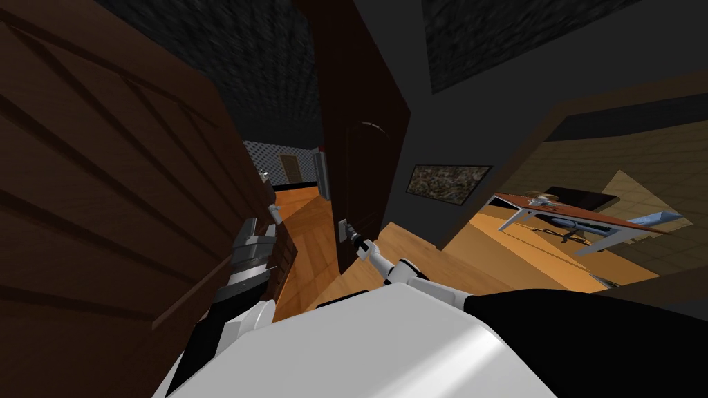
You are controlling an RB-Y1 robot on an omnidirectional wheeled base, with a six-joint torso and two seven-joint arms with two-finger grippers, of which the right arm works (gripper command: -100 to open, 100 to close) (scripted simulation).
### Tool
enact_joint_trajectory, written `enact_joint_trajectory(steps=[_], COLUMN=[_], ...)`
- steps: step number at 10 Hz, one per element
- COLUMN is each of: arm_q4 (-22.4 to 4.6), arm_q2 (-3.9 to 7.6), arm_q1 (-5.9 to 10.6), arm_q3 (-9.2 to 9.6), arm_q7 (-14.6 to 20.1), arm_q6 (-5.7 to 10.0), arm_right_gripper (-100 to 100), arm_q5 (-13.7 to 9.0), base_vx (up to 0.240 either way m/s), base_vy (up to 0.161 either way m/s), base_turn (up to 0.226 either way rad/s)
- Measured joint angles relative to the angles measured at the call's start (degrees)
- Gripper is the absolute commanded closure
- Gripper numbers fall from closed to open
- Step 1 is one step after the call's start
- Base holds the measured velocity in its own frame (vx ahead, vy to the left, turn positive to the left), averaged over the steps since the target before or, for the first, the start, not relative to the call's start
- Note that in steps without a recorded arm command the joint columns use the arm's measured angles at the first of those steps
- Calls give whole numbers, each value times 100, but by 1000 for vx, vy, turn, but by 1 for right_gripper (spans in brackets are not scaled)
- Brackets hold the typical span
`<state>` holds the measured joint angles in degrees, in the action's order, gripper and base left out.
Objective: Push the door open
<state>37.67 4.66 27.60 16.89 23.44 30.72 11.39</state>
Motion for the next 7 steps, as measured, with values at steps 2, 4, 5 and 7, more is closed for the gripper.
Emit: enact_joint_trajectory(steps=[2,4,5,7], arm_q4=[-162,9,-155,-122], arm_q2=[-20,-55,-108,-152], arm_q1=[61,13,90,66], arm_q3=[-96,-160,-261,-398], arm_q7=[-94,-183,-288,-451], arm_q6=[69,-35,13,-19], arm_right_gripper=[100,100,100,100], arm_q5=[-34,-47,-77,-113], base_vx=[126,151,120,150], base_vy=[101,120,113,135], base_turn=[-31,-48,-52,-65])
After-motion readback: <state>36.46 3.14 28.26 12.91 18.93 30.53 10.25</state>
